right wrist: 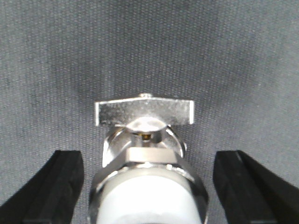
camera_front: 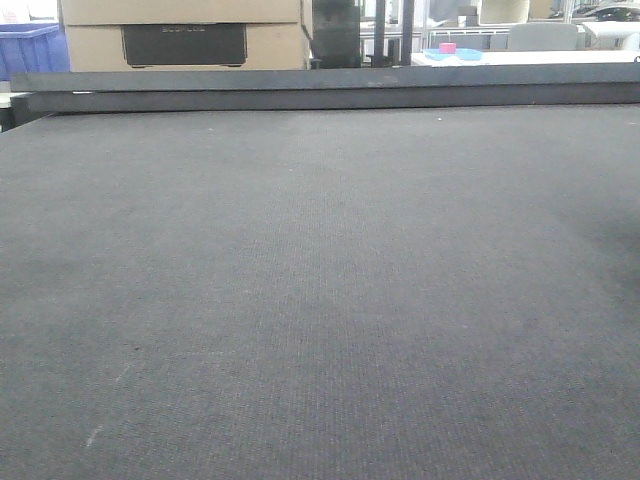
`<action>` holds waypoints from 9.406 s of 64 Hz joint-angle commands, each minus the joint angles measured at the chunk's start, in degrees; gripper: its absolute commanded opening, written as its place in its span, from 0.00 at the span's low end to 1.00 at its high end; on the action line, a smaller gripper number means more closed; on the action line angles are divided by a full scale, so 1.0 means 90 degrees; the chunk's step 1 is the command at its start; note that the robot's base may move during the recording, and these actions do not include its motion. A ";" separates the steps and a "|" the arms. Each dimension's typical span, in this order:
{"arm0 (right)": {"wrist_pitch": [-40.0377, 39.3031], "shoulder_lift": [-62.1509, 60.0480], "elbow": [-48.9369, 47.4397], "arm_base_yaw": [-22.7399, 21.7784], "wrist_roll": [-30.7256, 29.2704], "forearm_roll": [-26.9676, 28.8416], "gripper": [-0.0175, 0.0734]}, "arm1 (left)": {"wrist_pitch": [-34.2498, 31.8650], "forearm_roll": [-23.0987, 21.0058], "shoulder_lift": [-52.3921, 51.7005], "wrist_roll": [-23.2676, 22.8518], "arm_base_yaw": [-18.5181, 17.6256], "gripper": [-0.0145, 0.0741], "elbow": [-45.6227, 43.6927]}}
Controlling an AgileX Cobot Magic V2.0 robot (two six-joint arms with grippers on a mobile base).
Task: Place valve from conveyor to right shelf box
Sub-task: 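Lower both grippers around the white-and-silver valves on the belt, then close both grippers on the valve bodies below the butterfly handles, then lift both held valves up off the conveyor belt, then drive the base to the steel shelf of blue bins, holding valves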
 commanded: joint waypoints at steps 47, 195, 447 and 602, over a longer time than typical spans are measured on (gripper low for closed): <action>0.0002 -0.0017 0.0004 -0.0050 -0.0006 -0.0002 0.01 | 0.0185 0.0391 0.0412 -0.0279 0.0045 0.27 -0.0048; 0.0047 -0.0017 0.0004 -0.0050 -0.0006 0.0010 0.01 | 0.0080 0.0701 0.3482 -0.0059 0.0503 0.51 -0.0034; -0.1496 -0.5219 0.0877 -0.0050 0.0177 0.0320 0.01 | -0.1058 0.0386 -0.3016 -0.0059 0.0503 0.04 0.1687; -0.1496 -0.5219 0.0877 -0.0050 0.0177 0.0320 0.01 | -0.1058 0.0386 -0.3016 -0.0059 0.0503 0.04 0.1687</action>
